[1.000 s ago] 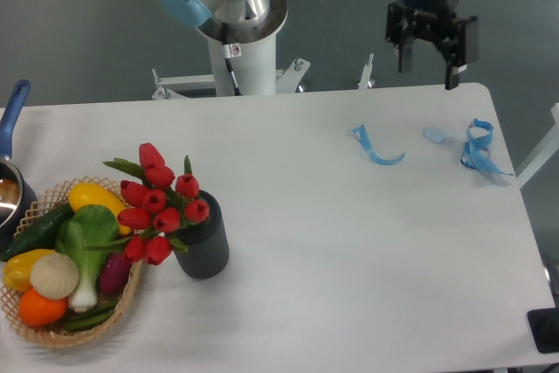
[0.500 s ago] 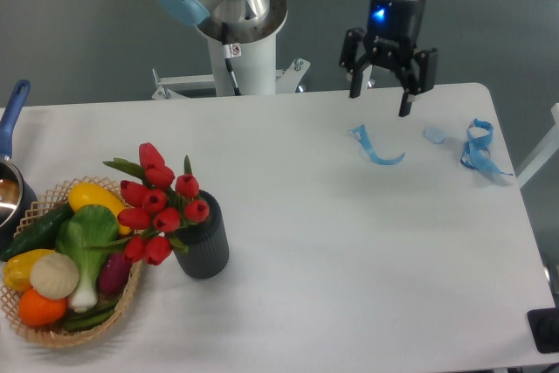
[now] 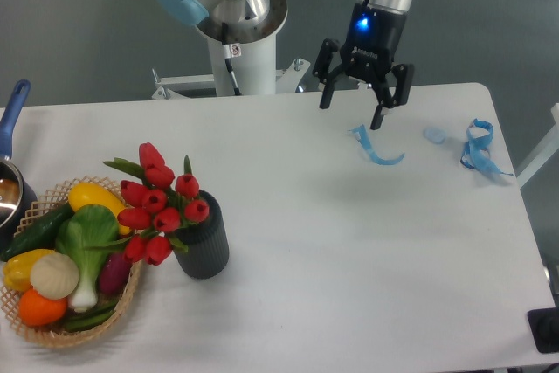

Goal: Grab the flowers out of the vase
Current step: 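Move the open gripper across the table toward the black vase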

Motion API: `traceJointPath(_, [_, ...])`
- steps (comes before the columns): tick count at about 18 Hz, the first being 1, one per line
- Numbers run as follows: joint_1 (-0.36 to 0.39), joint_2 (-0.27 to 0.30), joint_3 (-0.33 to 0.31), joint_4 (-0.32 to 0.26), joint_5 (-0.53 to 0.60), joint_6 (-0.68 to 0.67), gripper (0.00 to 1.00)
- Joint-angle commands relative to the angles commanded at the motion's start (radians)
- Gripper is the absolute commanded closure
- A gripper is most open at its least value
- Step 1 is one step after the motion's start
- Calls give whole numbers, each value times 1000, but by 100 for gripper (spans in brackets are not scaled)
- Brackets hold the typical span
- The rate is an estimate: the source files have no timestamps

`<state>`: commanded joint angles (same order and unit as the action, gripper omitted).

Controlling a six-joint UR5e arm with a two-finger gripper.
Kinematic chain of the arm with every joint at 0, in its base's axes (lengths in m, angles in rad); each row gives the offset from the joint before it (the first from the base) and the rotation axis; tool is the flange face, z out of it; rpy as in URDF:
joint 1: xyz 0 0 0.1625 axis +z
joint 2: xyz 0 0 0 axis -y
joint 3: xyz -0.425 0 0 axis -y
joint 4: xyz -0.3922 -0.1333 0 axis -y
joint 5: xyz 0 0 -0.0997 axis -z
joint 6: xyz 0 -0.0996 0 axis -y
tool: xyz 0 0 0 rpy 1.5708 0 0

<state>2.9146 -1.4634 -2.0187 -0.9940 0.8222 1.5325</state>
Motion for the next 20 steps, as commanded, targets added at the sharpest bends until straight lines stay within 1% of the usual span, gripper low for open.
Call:
traceJointPath(2, [-8, 0, 0, 0, -2, -3, 0])
traceJointPath(5, [-38, 0, -2, 0, -17, -2, 0])
traceJointPath(9, [-70, -3, -14, 0, -109, -3, 0])
traceJointPath(12, [-107, -24, -25, 3, -133, 0, 0])
traceJointPath(14, [-139, -26, -37, 3, -150, -2, 0])
traceJointPath(16, [-184, -47, -37, 14, -173, -18, 0])
traceJointPath(17, [-195, -60, -37, 24, -175, -37, 0])
traceJointPath(20, [-242, -109, -31, 83, -205, -78, 0])
